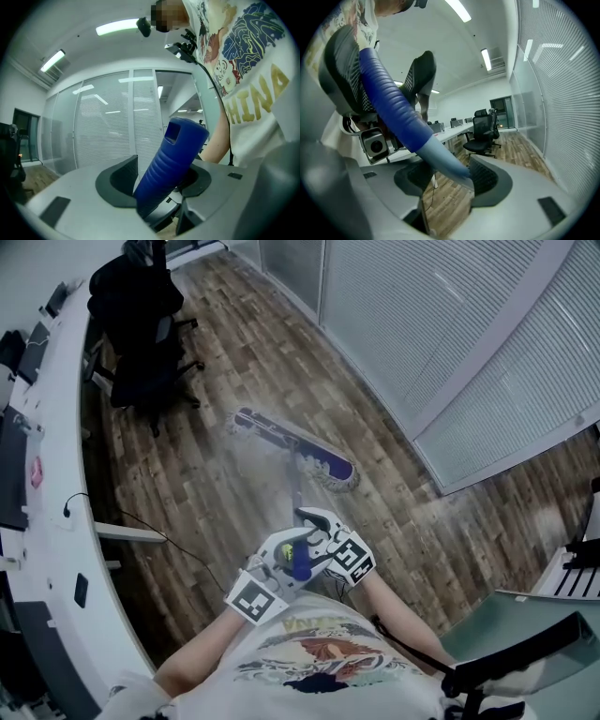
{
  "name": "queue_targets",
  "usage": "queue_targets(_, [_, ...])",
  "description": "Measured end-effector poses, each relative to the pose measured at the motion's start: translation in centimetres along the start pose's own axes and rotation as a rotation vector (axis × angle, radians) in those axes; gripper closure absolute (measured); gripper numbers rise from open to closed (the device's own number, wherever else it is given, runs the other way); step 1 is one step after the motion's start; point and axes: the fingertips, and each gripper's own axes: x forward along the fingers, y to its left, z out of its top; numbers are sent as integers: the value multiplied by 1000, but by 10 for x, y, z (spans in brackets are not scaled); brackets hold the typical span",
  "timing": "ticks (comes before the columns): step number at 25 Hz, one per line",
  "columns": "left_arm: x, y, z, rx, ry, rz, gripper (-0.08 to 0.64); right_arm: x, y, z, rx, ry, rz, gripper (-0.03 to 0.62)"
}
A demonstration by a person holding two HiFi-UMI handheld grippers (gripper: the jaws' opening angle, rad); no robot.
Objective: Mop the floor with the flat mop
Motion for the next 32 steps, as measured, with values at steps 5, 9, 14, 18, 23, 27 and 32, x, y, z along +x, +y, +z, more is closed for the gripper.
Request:
queue_targets(5, [15, 92, -8, -6, -16, 14, 356, 58, -68, 25, -8, 13, 4, 362])
queue_targets(9, [33, 150, -16, -23, -32, 37, 356, 91, -119, 40, -14, 6, -14, 360])
queue_targets(14, [49, 207, -23, -19, -42, 59, 356, 124, -168, 52, -11, 12, -23, 360])
queue_targets(18, [67, 256, -27, -27, -47, 78, 356, 150, -212, 65, -20, 15, -5, 360])
queue_targets(23, [98, 317, -32, -30, -53, 113, 356, 177, -272, 81, -23, 16, 35, 354])
queue_targets(27, [134, 379, -35, -53, -42, 146, 356, 200, -334, 97, -28, 29, 65, 354])
queue_targets(32, [184, 449, -36, -61, -30, 177, 356, 221, -413, 119, -48, 42, 99, 354])
